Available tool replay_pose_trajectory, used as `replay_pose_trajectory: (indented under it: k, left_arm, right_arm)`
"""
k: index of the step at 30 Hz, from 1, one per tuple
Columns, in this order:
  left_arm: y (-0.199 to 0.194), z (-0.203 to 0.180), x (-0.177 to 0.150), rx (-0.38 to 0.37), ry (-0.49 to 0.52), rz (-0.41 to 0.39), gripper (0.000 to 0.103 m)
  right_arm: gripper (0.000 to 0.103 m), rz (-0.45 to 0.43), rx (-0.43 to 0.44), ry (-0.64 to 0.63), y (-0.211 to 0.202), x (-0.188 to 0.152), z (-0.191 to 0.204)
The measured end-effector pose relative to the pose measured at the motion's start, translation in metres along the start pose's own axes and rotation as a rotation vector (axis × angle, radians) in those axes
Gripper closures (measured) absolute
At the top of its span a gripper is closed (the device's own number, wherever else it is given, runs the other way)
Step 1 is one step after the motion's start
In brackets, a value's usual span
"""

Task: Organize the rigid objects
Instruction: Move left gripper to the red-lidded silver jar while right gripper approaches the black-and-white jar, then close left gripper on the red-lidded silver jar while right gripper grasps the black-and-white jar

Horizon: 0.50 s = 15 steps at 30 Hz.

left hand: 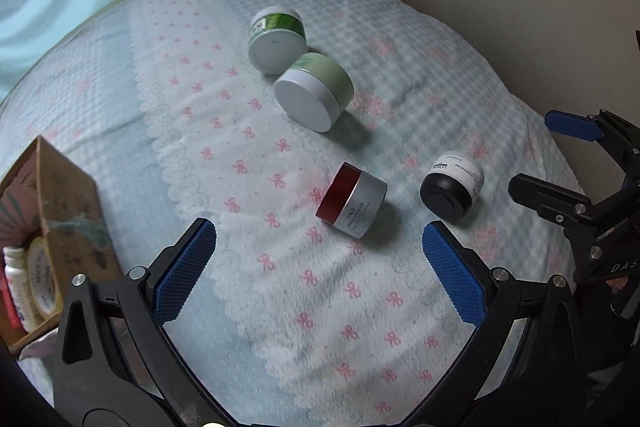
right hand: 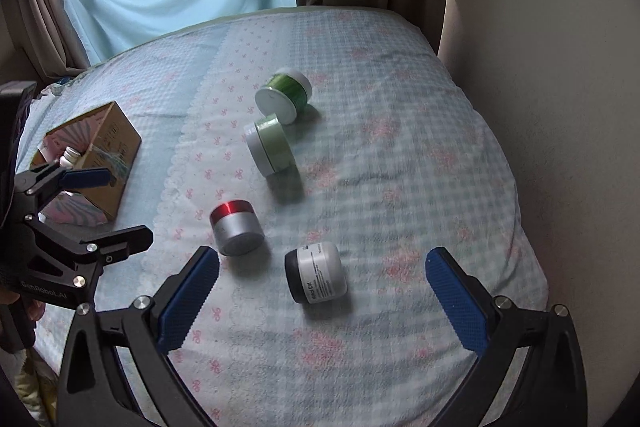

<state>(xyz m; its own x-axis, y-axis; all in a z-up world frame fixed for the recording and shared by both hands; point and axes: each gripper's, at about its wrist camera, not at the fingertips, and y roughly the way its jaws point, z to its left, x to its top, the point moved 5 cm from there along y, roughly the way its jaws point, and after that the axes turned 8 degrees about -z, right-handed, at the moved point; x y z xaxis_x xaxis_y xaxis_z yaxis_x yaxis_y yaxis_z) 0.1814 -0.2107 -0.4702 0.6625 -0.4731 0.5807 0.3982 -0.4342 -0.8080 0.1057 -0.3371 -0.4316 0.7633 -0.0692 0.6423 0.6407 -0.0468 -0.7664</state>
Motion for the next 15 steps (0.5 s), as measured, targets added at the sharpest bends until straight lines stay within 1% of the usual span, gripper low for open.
replay_pose_trajectory:
  k: [2, 4, 6, 7, 9, 13, 15]
  left_arm:
    - [0.022, -0.002, -0.004, -0.014, 0.027, -0.004, 0.001]
    - [0.042, -0.005, -0.007, -0.031, 0.045, -0.003, 0.004]
    - [0.058, -0.006, -0.010, -0.052, 0.058, -0.001, 0.008]
    - [0.065, -0.009, -0.012, -0.063, 0.067, 0.000, 0.009]
    - [0.076, -0.013, -0.014, -0.079, 0.089, -0.002, 0.010]
    - [0.091, -0.022, -0.019, -0.100, 0.135, 0.001, 0.023]
    - [0.095, -0.023, -0.018, -0.106, 0.143, -0.001, 0.027]
  right_arm:
    - [0.009, 0.023, -0.007, -0.015, 0.021, -0.015, -0.002]
    - [0.009, 0.042, -0.012, -0.022, 0.039, -0.027, -0.004]
    - [0.015, 0.051, -0.007, -0.017, 0.053, -0.034, -0.005]
    - [0.017, 0.056, -0.004, -0.015, 0.058, -0.037, -0.006]
    - [0.025, 0.056, 0.004, -0.010, 0.067, -0.040, -0.005]
    - [0.033, 0.039, 0.000, -0.031, 0.076, -0.044, 0.003]
    - [0.042, 0.038, -0.003, -0.046, 0.080, -0.046, 0.006]
